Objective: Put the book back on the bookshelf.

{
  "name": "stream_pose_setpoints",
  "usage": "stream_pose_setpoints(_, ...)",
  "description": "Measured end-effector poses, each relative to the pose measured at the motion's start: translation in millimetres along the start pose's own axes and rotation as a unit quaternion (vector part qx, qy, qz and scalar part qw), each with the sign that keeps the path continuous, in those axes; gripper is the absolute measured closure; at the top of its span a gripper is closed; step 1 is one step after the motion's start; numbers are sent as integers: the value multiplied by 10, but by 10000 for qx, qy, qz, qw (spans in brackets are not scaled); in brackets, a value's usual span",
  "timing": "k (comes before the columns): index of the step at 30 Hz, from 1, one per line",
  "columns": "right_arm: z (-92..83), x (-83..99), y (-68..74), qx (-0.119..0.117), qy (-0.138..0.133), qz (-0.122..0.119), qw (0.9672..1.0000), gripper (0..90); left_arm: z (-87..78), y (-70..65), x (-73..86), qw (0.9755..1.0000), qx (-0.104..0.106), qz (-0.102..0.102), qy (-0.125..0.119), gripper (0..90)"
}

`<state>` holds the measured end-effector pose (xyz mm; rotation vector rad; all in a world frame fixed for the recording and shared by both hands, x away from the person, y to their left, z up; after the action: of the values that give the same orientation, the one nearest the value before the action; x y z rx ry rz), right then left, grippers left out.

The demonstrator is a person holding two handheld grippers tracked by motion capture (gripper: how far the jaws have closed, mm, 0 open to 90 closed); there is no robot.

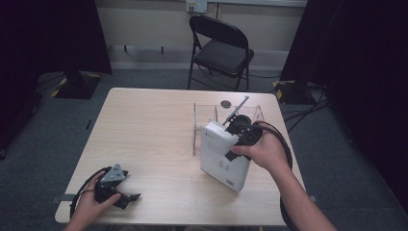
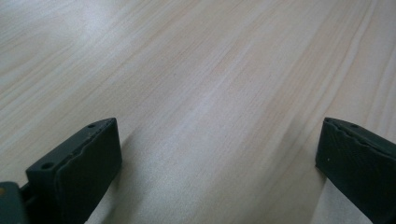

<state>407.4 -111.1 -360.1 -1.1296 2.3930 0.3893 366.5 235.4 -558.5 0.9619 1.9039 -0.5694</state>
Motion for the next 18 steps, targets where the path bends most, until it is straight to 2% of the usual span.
stream_pose_setpoints(4, -22, 29, -40, 71, -35, -53, 10000, 523, 1, 0, 0, 10000, 3, 1, -3, 0)
stream_pose_setpoints(5, -41, 46, -52, 45, 8, 30, 10000, 523, 0, 0, 0, 10000, 1, 1, 1, 0)
stream_pose_setpoints(7, -45, 51, -61, 24, -9, 26, 10000, 523, 0, 0, 0, 10000, -1, 0, 0, 0)
stream_pose_setpoints(11, -80, 81, -98, 80, 24, 70, 9999, 523, -4, 3, 2, 10000, 11, 25, 19, 0)
stream_pose_setpoints(13, -103, 102, -127, 183, 22, 41, 9998, 523, -3, 2, 1, 10000, 9, 17, 15, 0)
stream_pose_setpoints(18, -133, 132, -142, 194, 58, 78, 9998, 523, -3, 3, 1, 10000, 13, 24, 17, 0)
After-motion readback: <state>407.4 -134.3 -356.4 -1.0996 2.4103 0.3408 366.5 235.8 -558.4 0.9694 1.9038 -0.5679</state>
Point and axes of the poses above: each handheld gripper's, and its own axes: z roughly forward along the jaws, x roughly out of its underside, y roughly to its left, the point moved 8 cm from there along z, roughly forward along the jaws, and after that the axes turned 15 degrees about -y, right-handed, at the moved point
